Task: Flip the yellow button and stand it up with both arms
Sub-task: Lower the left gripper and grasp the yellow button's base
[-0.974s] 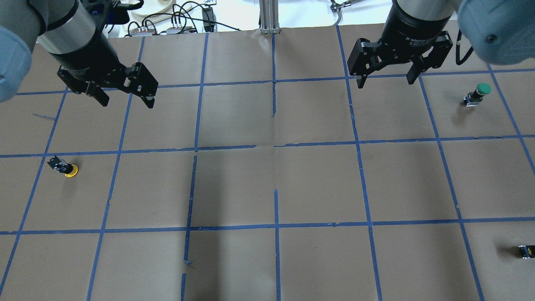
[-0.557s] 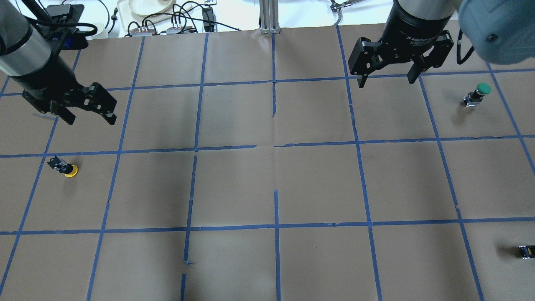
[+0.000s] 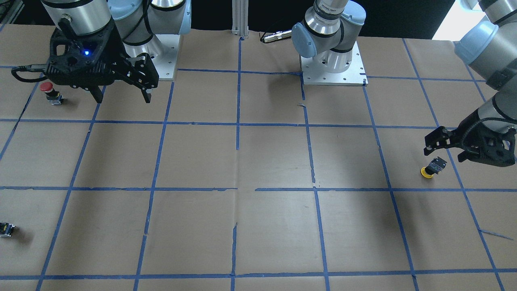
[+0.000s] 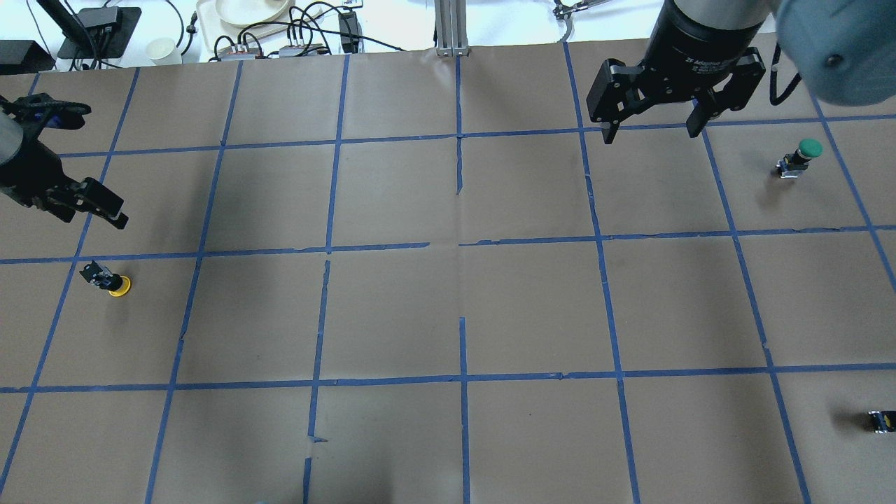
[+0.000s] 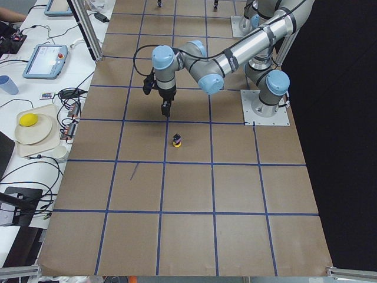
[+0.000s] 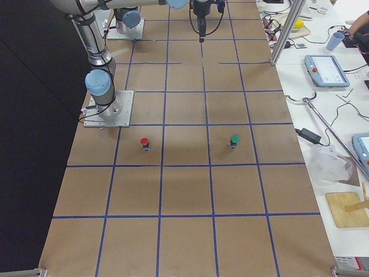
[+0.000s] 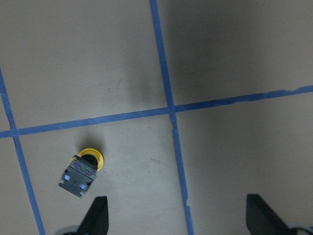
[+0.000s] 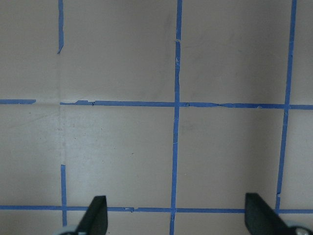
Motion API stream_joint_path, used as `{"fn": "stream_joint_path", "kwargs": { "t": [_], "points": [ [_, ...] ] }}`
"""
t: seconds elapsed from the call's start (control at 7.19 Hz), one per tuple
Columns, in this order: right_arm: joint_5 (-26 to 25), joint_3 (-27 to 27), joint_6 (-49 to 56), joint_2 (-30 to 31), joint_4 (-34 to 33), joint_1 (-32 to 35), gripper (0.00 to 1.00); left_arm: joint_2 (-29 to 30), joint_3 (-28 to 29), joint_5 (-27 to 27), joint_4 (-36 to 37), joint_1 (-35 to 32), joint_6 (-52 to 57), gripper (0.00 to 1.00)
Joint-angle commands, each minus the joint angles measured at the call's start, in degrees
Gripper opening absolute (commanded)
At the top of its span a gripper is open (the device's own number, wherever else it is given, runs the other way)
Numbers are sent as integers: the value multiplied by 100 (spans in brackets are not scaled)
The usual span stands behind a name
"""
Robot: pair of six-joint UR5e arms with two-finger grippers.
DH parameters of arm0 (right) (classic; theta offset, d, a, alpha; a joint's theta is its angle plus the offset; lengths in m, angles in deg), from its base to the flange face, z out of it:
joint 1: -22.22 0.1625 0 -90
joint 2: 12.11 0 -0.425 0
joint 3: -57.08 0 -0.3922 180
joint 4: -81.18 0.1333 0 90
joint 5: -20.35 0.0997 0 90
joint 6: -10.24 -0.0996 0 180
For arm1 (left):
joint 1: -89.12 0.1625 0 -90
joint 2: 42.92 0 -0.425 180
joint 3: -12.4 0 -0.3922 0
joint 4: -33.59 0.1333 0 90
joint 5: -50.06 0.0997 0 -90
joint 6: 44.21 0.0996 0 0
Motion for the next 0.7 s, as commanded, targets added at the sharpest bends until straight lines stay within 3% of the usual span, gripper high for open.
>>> {"fn": "stream_joint_path", "kwargs": {
  "t": [0.0, 0.56],
  "points": [
    [4, -2, 12, 1, 6, 18, 100, 354, -140, 24, 545, 246, 1420, 100],
    [4, -2, 4, 1, 6, 27, 100, 714, -571, -29, 1274, 764, 2689, 100]
  ]
}}
